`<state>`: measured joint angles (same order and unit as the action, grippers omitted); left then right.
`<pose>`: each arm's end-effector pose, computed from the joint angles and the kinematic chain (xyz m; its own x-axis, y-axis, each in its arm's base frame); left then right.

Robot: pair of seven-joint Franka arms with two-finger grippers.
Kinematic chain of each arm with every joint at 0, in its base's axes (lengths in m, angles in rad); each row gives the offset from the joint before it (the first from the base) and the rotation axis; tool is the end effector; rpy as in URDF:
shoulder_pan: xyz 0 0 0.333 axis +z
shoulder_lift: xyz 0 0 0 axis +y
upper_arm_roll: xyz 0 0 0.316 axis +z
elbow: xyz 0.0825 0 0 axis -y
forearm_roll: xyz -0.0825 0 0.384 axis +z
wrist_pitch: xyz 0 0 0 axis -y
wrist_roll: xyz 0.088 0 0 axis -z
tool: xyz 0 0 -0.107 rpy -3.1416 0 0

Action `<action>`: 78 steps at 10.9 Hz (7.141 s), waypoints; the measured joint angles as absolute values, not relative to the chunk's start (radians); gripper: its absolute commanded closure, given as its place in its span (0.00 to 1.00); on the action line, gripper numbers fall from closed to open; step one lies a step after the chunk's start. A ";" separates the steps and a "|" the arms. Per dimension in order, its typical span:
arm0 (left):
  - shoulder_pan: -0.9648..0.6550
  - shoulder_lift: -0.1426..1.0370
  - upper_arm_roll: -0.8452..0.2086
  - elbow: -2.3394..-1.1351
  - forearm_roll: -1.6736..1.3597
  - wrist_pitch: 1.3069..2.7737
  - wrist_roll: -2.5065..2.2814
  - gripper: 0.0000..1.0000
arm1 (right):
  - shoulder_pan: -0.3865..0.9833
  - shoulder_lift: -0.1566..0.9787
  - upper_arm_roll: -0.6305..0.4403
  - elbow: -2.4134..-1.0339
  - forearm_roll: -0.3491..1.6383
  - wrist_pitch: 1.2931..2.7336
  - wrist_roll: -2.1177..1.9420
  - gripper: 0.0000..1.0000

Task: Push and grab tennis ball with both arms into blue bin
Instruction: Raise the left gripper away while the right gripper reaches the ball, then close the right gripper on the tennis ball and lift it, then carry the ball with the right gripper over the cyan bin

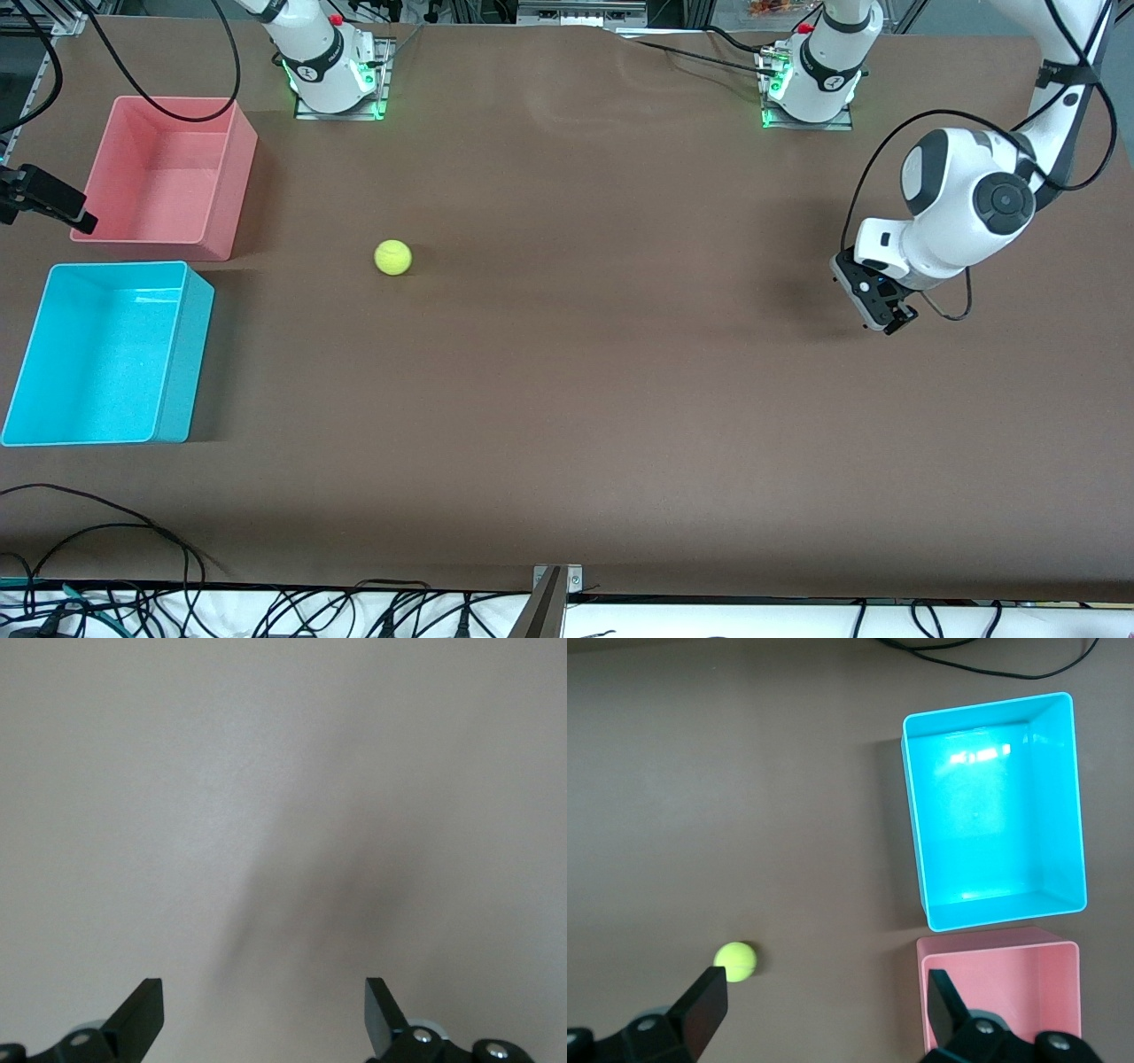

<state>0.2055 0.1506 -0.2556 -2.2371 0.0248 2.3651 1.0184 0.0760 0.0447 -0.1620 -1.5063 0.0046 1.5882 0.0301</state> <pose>0.5370 -0.0263 0.3032 0.4680 -0.8837 0.0087 -0.8836 -0.4676 0.0256 0.5687 -0.0463 0.6318 0.9926 -0.1154 0.0378 -0.1156 -0.9933 0.0015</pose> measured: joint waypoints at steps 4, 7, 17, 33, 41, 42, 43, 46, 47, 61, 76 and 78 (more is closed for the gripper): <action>0.212 0.129 -0.254 -2.236 0.025 2.354 1.018 0.00 | 0.079 0.046 -0.162 -1.508 0.005 1.576 0.030 0.00; 0.232 0.079 -0.252 -2.229 0.025 2.307 1.018 0.00 | 0.122 0.051 -0.160 -1.538 0.005 1.530 0.034 0.00; 0.225 -0.125 -0.161 -2.131 -0.010 1.879 0.872 0.00 | 0.141 -0.170 -0.081 -2.069 -0.085 1.745 0.035 0.00; 0.116 -0.163 -0.147 -1.645 -0.015 1.262 0.212 0.00 | 0.135 0.172 -0.096 -2.315 -0.265 2.070 0.007 0.03; 0.116 -0.160 -0.152 -1.622 -0.017 1.261 0.132 0.00 | 0.133 0.219 -0.161 -2.454 -0.325 2.311 0.007 0.19; 0.116 -0.160 -0.153 -1.621 -0.017 1.261 0.127 0.00 | 0.133 0.225 -0.163 -2.454 -0.329 2.316 0.007 0.35; 0.116 -0.159 -0.151 -1.620 -0.017 1.261 0.125 0.00 | 0.133 0.231 -0.165 -2.454 -0.330 2.318 0.007 0.54; 0.118 -0.151 -0.148 -1.610 -0.018 1.281 0.125 0.00 | 0.134 0.237 -0.168 -2.454 -0.331 2.313 0.007 0.75; 0.118 -0.145 -0.148 -1.590 -0.023 1.289 0.125 0.00 | 0.134 0.237 -0.169 -2.453 -0.331 2.309 0.007 0.75; 0.146 -0.098 -0.130 -1.545 -0.047 1.343 0.125 0.00 | -0.015 0.337 -0.166 -1.843 -0.295 1.883 -0.634 0.74; 0.146 -0.097 -0.132 -1.544 -0.044 1.343 0.125 0.00 | -0.229 0.623 -0.166 -1.728 -0.016 1.968 -1.104 0.07; 0.146 -0.097 -0.132 -1.544 -0.044 1.343 0.125 0.00 | -0.236 0.639 -0.166 -1.720 0.007 1.978 -1.106 0.00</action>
